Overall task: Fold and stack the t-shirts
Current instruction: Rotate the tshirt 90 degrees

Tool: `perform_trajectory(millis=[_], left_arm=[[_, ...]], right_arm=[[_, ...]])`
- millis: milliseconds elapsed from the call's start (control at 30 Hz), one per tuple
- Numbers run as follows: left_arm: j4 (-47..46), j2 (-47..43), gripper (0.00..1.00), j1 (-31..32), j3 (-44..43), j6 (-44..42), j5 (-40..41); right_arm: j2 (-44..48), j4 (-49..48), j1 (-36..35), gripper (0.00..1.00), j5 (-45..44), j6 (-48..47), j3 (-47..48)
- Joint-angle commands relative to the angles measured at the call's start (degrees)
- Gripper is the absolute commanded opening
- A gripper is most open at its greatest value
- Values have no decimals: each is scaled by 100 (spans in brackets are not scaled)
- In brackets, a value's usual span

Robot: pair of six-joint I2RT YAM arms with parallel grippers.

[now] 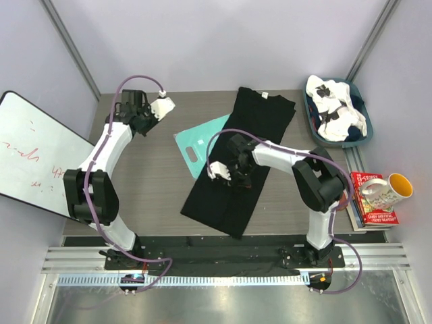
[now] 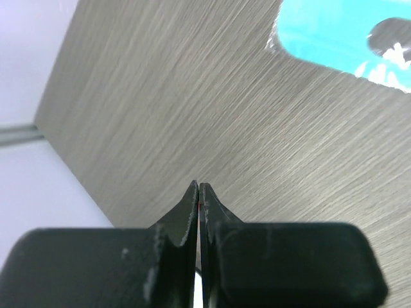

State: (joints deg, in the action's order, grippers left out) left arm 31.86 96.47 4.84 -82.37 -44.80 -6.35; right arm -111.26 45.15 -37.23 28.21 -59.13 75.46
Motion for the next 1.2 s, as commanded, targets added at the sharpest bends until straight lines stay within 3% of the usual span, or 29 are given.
perform_trajectory(millis=[0, 267, 333, 400, 500, 600, 667, 800, 1000, 1167], left_arm=[[92, -198, 0, 175, 63, -617, -287], [365, -75, 0, 465, 177, -1101, -709], [365, -49, 0, 491, 256, -1224, -858], [365, 30, 0, 509, 309, -1391, -1131], [374, 205, 0, 728, 405, -1865, -1333], [348, 416, 0, 982, 432, -2322, -1448], [330, 531, 0, 1106, 397, -2541, -1501], [286, 724, 0, 1361, 134, -2438, -1693], [225, 523, 0, 1546, 431, -2490, -1747], [119, 198, 0, 1555, 818, -2420, -1536]], right_arm=[[693, 390, -21, 1, -561, -239, -830], [1616, 776, -21, 1, -957, -371, -1885], [1871, 680, 14, 11, -1071, -310, -1912], [2090, 382, 67, 22, -1186, -21, -1685], [2284, -574, 382, 22, -1379, 750, -1324], [2223, -1532, 594, 14, -1790, 1497, -1060], [2039, -2341, 857, 1, -2386, 1851, -963], [1390, -2994, 1393, 1, -2514, 2634, -472], [80, -3179, 1535, 1, -2294, 2652, 670], [-1036, -3363, 1535, 1, -2503, 2688, 2146]])
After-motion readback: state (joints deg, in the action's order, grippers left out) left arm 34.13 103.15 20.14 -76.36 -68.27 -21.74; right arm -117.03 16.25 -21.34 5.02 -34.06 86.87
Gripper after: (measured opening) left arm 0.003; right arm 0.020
